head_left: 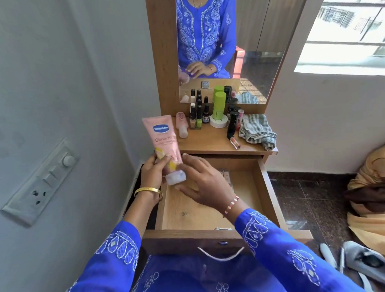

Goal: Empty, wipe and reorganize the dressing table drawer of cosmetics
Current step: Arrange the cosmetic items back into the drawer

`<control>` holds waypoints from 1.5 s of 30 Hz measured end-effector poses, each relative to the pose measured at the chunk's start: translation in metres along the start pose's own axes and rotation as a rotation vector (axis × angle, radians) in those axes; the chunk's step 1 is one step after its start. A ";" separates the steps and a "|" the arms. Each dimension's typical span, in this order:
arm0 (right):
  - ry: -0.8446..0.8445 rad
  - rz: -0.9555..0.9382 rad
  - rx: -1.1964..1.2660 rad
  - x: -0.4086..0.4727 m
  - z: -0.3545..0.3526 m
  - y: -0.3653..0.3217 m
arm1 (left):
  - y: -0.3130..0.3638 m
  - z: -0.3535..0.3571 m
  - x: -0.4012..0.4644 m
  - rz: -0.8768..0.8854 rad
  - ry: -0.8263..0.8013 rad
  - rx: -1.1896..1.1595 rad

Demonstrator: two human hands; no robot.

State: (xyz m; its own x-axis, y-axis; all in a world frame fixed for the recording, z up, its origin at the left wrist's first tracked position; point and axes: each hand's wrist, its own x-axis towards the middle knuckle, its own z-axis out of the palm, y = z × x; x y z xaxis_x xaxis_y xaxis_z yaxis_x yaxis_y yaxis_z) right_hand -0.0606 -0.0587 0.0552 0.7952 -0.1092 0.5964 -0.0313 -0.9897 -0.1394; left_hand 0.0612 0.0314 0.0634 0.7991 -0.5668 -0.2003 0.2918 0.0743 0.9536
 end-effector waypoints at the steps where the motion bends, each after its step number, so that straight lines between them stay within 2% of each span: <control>1: 0.042 -0.010 -0.045 0.000 -0.005 0.003 | 0.000 -0.002 -0.001 0.029 -0.062 0.053; 4: 0.066 -0.017 -0.221 0.000 -0.018 0.013 | -0.005 -0.004 -0.005 0.078 -0.265 0.275; 7: -0.124 -0.013 -0.318 -0.010 -0.022 0.023 | -0.015 -0.004 -0.006 0.075 -0.413 0.596; 9: -0.262 0.014 -0.318 -0.021 -0.020 0.029 | -0.024 -0.003 -0.006 0.053 -0.507 0.743; 12: -0.336 0.074 -0.335 -0.039 -0.016 0.033 | -0.037 0.001 -0.009 -0.008 -0.609 0.952; 14: -0.425 0.140 -0.272 -0.046 -0.016 0.033 | -0.042 0.005 -0.013 -0.032 -0.670 1.043; 16: -0.584 0.260 -0.146 -0.051 -0.013 0.034 | -0.046 0.007 -0.015 -0.040 -0.706 1.097; 18: -0.680 0.397 -0.025 -0.054 -0.009 0.033 | -0.050 0.006 -0.016 -0.059 -0.700 1.119; 21: -0.713 0.642 0.165 -0.061 0.000 0.033 | -0.058 0.003 -0.014 -0.023 -0.608 1.180; 23: -0.725 0.733 0.239 -0.065 0.005 0.035 | -0.061 0.000 -0.013 0.010 -0.559 1.241; 30: -0.738 0.837 0.328 -0.071 0.012 0.039 | -0.064 -0.001 -0.010 0.006 -0.595 1.326; 39: -0.757 0.775 0.210 -0.075 0.017 0.043 | -0.057 0.009 -0.008 -0.063 -0.672 1.486; 45: -0.768 0.789 0.175 -0.077 0.020 0.045 | -0.058 0.011 -0.009 -0.091 -0.648 1.502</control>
State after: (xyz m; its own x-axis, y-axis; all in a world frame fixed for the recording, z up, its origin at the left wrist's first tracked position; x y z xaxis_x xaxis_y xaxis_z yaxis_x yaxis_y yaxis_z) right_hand -0.1108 -0.0928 -0.0124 0.7552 -0.5559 -0.3473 -0.6554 -0.6348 -0.4092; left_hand 0.0317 0.0232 0.0126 0.3550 -0.7825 -0.5116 -0.7293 -0.5742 0.3721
